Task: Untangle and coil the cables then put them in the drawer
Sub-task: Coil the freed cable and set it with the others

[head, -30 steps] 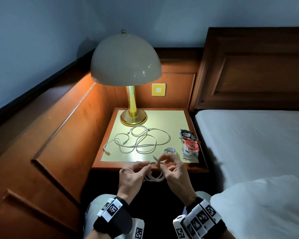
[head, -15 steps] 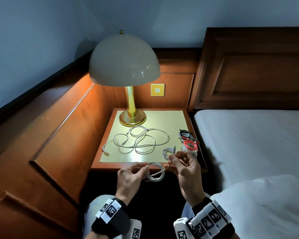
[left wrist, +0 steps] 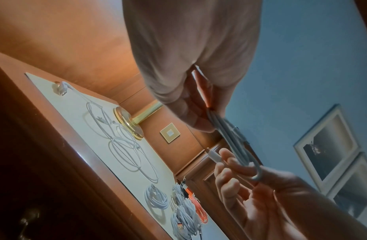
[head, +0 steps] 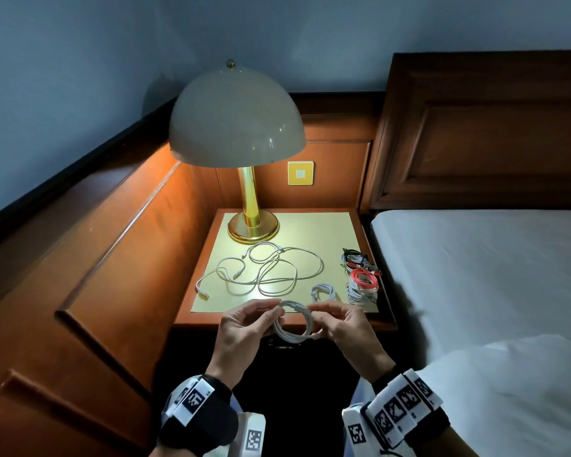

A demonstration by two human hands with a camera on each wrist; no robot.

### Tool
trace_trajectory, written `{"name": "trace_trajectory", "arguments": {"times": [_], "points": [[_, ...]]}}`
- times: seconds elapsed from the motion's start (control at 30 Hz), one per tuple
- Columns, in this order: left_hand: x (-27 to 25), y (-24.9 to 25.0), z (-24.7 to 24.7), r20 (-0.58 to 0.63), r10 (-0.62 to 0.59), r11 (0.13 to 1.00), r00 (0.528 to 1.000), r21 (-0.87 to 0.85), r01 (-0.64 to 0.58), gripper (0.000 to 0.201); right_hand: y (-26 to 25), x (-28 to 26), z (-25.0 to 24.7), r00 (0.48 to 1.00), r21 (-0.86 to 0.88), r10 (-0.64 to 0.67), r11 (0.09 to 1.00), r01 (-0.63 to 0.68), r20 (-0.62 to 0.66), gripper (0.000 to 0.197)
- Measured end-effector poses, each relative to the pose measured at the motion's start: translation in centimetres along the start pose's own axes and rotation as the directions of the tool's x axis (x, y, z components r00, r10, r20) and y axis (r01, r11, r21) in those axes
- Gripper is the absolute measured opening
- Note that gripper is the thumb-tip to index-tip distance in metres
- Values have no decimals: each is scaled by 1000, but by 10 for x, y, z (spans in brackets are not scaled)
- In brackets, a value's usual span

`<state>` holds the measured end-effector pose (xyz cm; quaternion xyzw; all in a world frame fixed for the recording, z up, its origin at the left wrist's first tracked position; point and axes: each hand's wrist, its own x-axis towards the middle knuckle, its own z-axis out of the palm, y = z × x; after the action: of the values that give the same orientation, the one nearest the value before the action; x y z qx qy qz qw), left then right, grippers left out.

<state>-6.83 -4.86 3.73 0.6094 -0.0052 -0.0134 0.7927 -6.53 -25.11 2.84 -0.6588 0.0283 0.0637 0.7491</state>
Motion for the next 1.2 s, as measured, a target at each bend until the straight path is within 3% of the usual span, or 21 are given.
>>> {"name": "trace_trajectory", "arguments": {"times": [0.2, 0.33, 0.47, 0.73, 1.03, 1.2], "points": [[1, -2, 0, 51, -6, 996, 999, 88, 1, 22, -8, 4, 0, 976, 69, 64, 994, -80, 208, 57], [0, -4, 0, 39, -32, 997, 999, 75, 29, 22, -13, -1, 0, 973, -30, 3, 1000, 4, 229, 34], [-4, -3, 4, 47, -112, 993, 993, -32, 113, 29, -14, -7, 7, 984, 77, -55, 996, 42, 170, 19], [-7, -7, 7, -25, -94, 994, 995, -66, 92, 26, 0, -10, 9, 991, 107, -117, 988, 109, 70, 20], [-6, -8, 6, -31, -83, 996, 996, 10, 83, 23, 3, -14, 8, 991, 61, -111, 992, 106, 81, 23], [-7, -7, 4, 7, -93, 995, 996, 27, 93, 22, -2, -13, 7, 989, 157, -64, 987, 43, 131, 28]]}}
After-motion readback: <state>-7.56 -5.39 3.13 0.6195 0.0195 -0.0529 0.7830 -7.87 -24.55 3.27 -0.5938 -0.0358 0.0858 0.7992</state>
